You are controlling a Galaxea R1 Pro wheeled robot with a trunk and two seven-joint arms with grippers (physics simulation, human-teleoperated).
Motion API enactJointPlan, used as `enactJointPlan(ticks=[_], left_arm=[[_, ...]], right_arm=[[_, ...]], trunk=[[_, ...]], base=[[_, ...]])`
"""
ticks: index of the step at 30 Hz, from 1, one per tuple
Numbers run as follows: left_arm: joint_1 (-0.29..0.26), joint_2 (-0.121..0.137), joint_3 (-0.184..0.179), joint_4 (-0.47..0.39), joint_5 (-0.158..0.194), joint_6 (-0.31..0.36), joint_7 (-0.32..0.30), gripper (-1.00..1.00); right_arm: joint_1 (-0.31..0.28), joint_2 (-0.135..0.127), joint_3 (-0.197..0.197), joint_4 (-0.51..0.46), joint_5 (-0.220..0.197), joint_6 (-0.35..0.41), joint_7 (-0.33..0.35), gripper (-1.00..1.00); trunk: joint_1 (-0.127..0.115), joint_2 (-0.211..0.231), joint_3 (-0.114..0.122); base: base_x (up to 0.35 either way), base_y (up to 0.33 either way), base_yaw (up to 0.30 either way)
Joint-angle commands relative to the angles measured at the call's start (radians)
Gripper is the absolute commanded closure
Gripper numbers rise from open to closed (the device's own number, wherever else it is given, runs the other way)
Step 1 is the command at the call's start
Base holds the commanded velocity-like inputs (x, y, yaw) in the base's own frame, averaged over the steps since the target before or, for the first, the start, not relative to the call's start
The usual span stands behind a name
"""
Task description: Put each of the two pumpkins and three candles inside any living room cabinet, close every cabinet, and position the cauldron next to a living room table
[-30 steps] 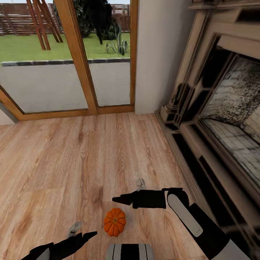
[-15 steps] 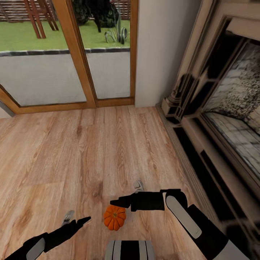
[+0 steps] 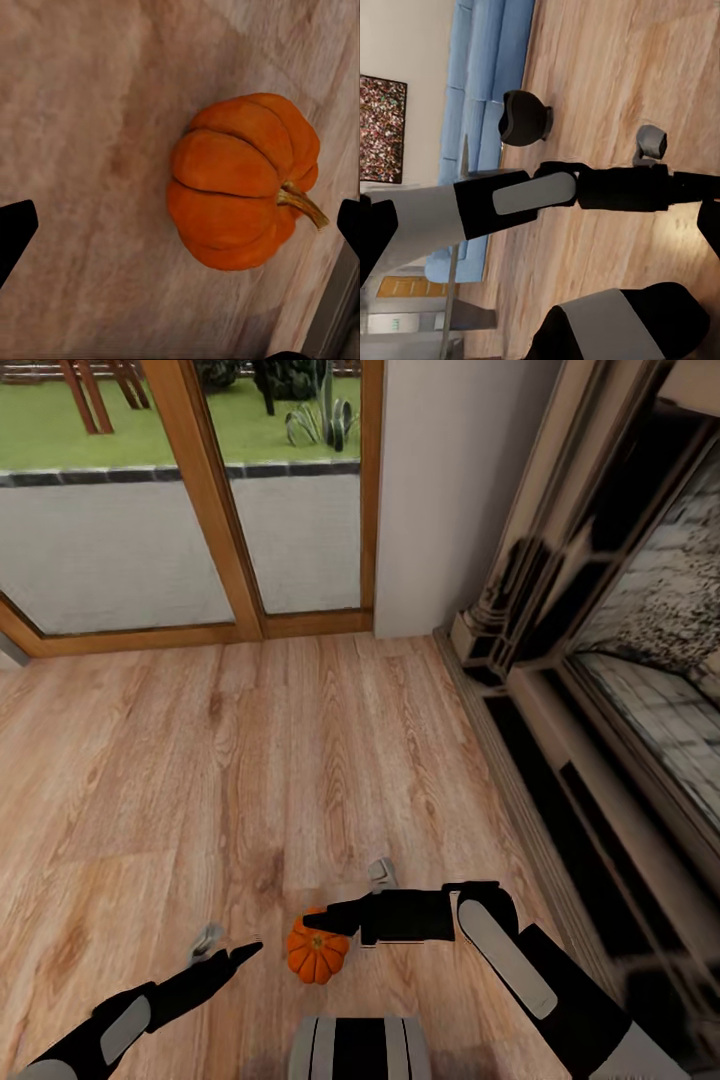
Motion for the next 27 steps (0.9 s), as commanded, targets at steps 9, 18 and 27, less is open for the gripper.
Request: enactJointPlan(ticks=[9, 18, 27], left_arm=[[0.025, 0.009, 0.005, 0.004, 0.006, 0.002, 0.001, -1.0], [0.028, -0.002, 0.01, 0.002, 0.009, 0.006, 0.0, -1.0], [0.028, -0.025, 0.008, -0.005, 0.008, 0.006, 0.001, -1.0]], right_arm=[[-0.04, -0.005, -0.04, 0.005, -0.002, -0.012, 0.005, -1.0], [-0.042, -0.006, -0.091, 0.004, -0.003, -0.01, 0.011, -1.0], [-0.042, -0.007, -0.103, 0.003, -0.002, -0.009, 0.059, -1.0]], trunk=[[0.0, 0.0, 0.0], [0.002, -0.001, -0.019], [0.006, -0.003, -0.054]], base=[[0.0, 0.0, 0.0], [0.0, 0.0, 0.0], [0.0, 0.0, 0.0]])
